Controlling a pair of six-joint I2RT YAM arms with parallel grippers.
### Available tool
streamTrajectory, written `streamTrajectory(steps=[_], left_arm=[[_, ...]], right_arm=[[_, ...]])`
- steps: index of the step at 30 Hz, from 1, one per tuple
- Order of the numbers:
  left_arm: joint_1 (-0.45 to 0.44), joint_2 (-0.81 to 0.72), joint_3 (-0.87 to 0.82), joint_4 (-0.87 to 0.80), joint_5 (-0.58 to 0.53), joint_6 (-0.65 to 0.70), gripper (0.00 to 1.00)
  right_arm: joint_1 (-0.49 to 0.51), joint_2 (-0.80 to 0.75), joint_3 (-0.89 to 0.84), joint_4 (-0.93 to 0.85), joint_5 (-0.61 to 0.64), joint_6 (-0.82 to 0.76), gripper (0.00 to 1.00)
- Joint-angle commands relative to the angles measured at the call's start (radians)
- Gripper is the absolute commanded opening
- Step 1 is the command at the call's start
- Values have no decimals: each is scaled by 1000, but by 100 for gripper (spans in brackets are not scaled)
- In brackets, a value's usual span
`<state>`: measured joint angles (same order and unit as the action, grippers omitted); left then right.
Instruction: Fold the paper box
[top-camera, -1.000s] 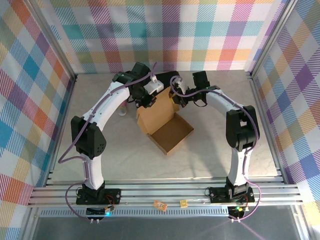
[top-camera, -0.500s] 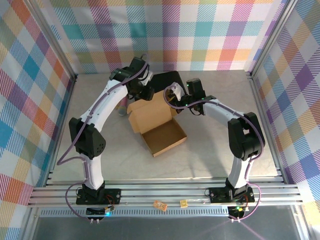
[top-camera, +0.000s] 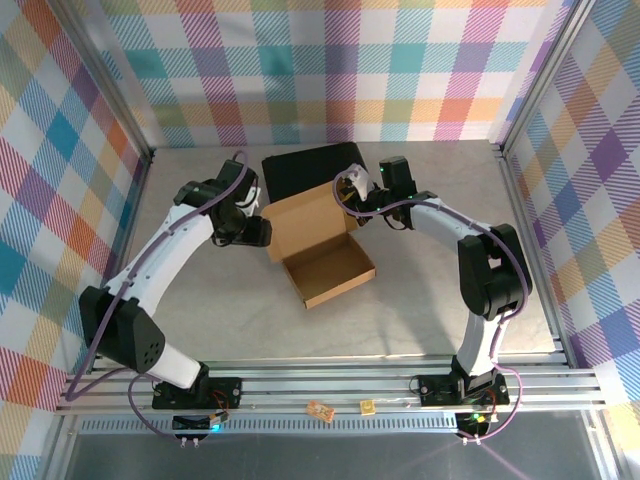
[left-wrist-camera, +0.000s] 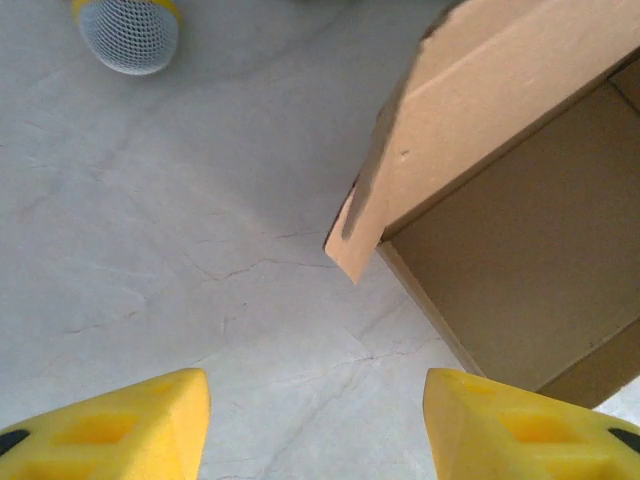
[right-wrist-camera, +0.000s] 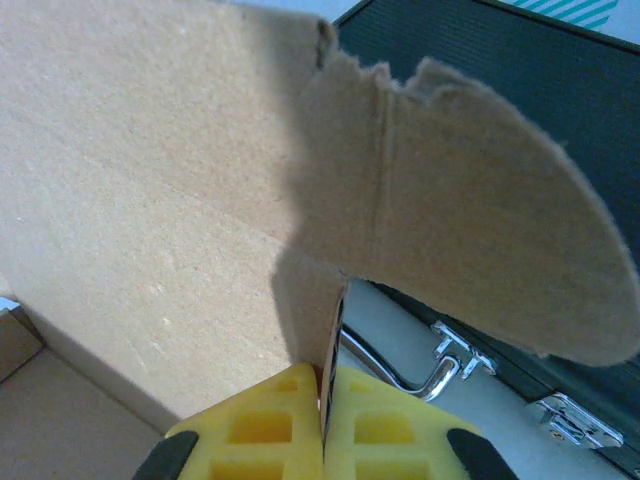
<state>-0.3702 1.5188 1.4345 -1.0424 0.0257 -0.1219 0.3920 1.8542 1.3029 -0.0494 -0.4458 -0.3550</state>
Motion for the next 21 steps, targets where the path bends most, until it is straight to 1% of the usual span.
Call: streamTrajectory(steps=[1,3,5,8,15,19,21], left_arm=[[10,62,3,68,60,-17,58],[10,97,0,84,51,-17,56],[10,119,-7,98,17,-20,55],[10,119,-21,153,3,-28,52],[9,177,-7,210,82,-93,34],[8,189,-10,222,90,-124,27],[8,193,-11,227,91,-144,22]], right_arm=[[-4,-23,4,-28,-21,-35,0],[-4,-25,1,-26,-21,-30,0],[-4,-29,-5,-23,-19,-25,0],[-4,-32,-8,-22,-19,-21,0],[-4,-36,-14,-4,-7,0,0],[-4,-35,-15,9,9,24,0],[-2,-36,-17,16,12,38,0]])
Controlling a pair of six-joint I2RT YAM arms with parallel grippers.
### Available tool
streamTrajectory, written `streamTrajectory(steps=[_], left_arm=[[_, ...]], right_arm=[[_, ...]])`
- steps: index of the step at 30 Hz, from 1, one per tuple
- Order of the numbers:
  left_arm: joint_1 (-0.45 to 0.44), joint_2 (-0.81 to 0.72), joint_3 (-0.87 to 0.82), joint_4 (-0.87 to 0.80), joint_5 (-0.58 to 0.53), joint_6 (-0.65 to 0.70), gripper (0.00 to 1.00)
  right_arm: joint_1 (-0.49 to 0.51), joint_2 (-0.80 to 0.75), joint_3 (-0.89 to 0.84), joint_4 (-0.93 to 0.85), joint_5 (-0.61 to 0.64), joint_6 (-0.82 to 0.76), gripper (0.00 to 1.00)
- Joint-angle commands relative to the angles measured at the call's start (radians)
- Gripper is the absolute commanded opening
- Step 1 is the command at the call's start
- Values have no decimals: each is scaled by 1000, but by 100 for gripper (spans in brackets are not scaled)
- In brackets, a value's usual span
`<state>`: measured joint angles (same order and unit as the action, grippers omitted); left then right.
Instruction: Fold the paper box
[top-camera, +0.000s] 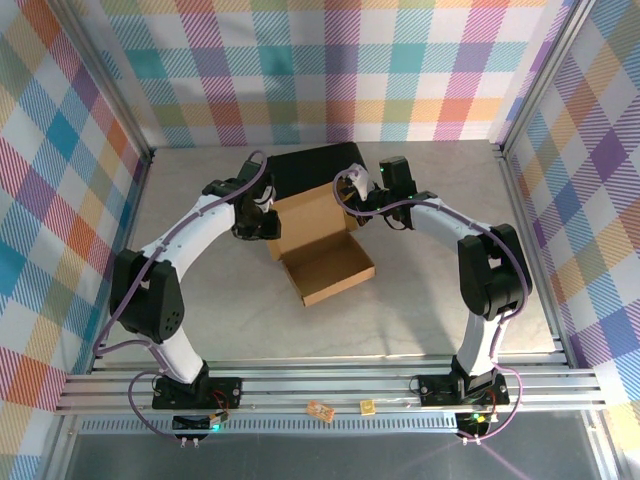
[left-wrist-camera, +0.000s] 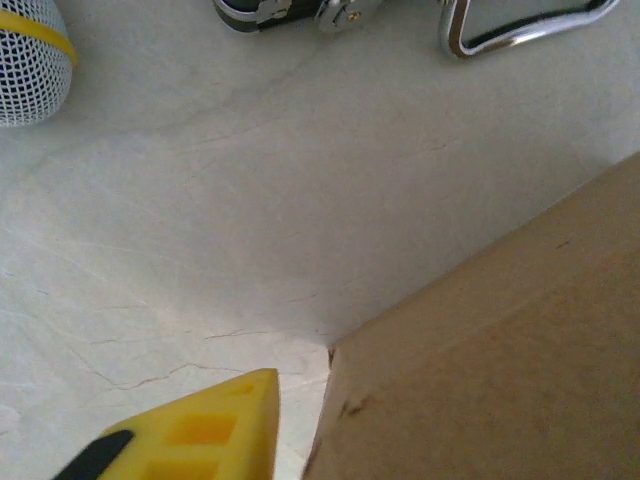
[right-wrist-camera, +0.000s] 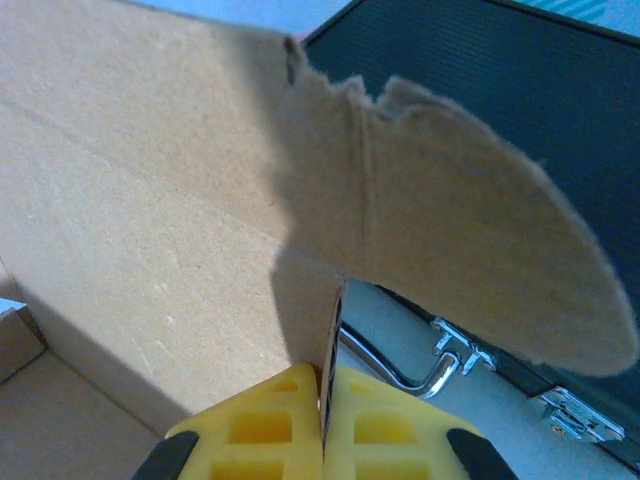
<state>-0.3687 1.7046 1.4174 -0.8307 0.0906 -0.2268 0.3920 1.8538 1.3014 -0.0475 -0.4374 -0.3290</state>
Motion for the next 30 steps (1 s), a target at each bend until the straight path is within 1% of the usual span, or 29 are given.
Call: streamTrajectory(steps=[1,4,7,9,13,18,22,25,28,30], left_arm=[[5,10,5,17,25,-54,19],[4,15,-3,45,16,-134,8],[-10,8,-6,80,-33,-216,0],[-20,3,0,102,-70,-267,0],[-50,1,28,136,-147,-313,0],[-90,20,77,189,-264,-353,0],[-133,34,80,262,-355,-356,0],[-152,22,12,358,-403,-363,0],[-157,-13,-77,476,-417,-366,0],[-160,-40,-126,538,-420,-361,0]], right_arm=[[-2,-36,-15,20,9,23,0],[10,-40,-14,34,38,75,0],[23,-58,-34,69,90,136,0],[28,-77,-59,99,134,191,0],[43,-113,-97,141,223,334,0],[102,-149,-156,236,356,474,0],[152,-128,-178,284,513,578,0],[159,-95,-197,339,569,633,0],[159,-73,-191,389,580,640,1],[159,-67,-186,420,583,643,3]])
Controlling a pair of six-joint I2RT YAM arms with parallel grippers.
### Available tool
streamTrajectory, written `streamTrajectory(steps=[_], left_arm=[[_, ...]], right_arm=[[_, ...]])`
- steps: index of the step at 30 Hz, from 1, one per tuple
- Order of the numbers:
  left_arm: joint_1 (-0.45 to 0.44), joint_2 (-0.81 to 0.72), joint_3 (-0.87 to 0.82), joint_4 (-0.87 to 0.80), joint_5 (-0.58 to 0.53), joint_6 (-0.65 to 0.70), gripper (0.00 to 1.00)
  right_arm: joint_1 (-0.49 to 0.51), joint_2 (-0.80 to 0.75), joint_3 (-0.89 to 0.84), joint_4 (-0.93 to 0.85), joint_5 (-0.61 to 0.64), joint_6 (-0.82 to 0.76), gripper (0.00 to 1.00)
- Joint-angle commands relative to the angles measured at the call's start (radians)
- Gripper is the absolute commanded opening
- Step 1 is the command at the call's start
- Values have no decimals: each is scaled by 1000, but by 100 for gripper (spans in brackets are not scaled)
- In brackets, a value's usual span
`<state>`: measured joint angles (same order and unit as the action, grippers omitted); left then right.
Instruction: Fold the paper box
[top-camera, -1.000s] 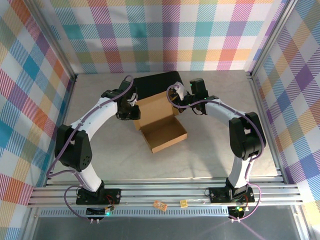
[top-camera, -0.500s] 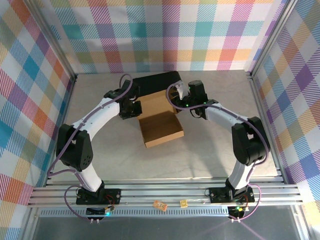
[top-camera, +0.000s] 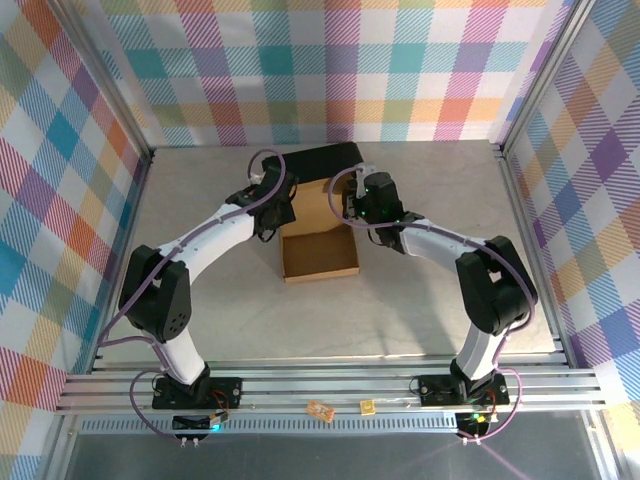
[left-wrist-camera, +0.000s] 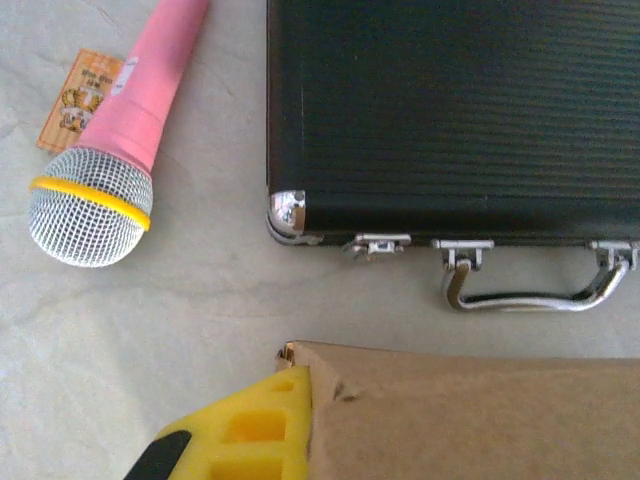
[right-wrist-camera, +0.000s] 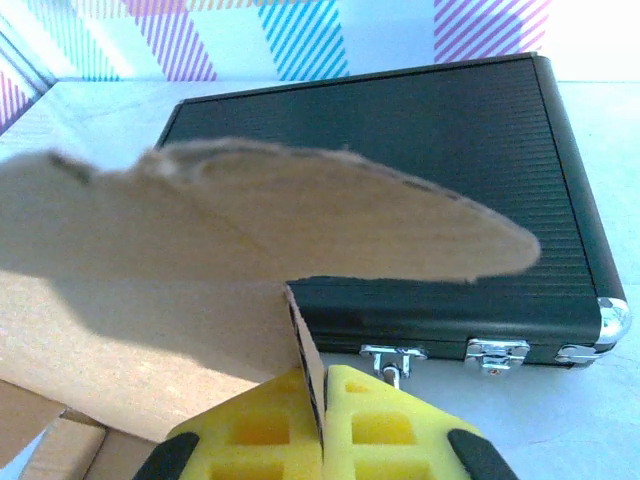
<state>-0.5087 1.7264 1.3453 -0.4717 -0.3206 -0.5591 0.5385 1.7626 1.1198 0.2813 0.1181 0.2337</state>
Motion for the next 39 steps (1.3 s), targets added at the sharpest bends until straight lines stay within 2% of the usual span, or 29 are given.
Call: streamTrajectory(steps=[1,7,10,21,27,39], left_arm=[[-23,-75,-77,215,-12,-22,0],[-53,-152,-244,387,-31,33,0],[-70,-178,-312,449,-44,45,0],[-162,-188,-419,555,-127,98,0],[-218,-192,-445,549,-190,129,0],[-330,-82,-439,545,-309,173,0]], right_arm=[[12,27,-2,93,28,82,4],[12,19,-79,146,12,118,9],[12,-1,-120,177,6,129,15],[11,-45,-215,211,11,124,19],[11,-142,-256,105,42,156,39],[11,-336,-343,-125,45,273,62]])
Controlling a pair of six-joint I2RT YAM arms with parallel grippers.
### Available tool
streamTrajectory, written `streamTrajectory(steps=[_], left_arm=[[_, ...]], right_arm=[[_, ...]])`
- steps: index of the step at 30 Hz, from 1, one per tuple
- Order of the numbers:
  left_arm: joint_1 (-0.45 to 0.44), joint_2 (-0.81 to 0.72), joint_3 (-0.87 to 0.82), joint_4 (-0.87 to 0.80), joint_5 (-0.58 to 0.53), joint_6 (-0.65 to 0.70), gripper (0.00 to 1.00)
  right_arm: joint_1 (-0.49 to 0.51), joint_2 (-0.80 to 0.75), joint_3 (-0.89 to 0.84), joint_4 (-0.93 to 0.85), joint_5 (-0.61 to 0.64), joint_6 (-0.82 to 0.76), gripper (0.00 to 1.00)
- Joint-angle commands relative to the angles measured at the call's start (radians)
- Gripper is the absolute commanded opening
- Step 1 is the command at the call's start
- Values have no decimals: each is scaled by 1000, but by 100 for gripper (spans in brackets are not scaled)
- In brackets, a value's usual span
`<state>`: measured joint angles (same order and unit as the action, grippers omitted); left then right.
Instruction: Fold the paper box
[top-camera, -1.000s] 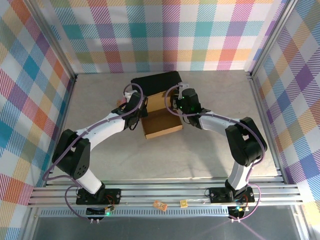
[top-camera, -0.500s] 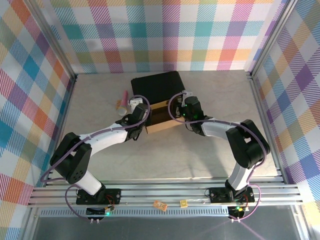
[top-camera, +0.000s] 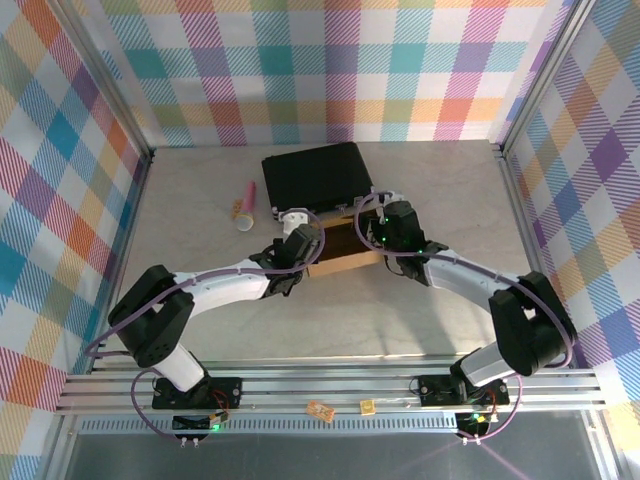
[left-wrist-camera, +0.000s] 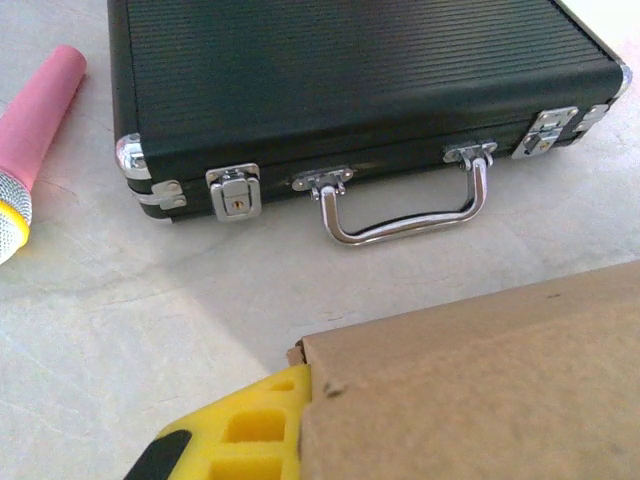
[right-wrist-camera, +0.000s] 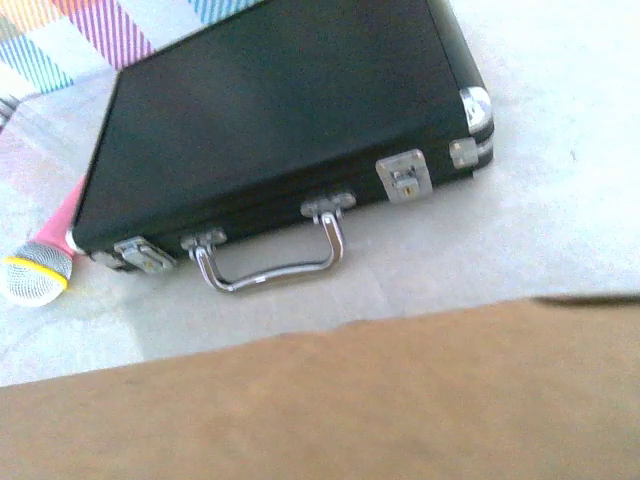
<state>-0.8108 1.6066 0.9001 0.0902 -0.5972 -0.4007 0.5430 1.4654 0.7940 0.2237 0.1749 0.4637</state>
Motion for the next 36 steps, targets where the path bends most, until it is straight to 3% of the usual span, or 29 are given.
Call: streamTrajectory(steps=[1,9,16,23,31,36], left_arm=[[-33,47,13,-22,-41,14,0],[-65,94,54,-44,-86,23,0],[-76,120,69,-43,-108,46,0],[-87,151,95,-38,-109,69,0],[-114,162,105,-58,-122,93,0],[-126,162,108,-71,-124,96,0]], right_arm=[[6,-52,-25,-89,-12,54,63],[6,-208,-89,-223,-41,144,73],[8,-417,-67,-514,-124,249,81],[8,-629,-4,-738,-135,458,79],[-48,-363,268,-794,-250,841,78],[-56,-259,304,-724,-311,1081,69]])
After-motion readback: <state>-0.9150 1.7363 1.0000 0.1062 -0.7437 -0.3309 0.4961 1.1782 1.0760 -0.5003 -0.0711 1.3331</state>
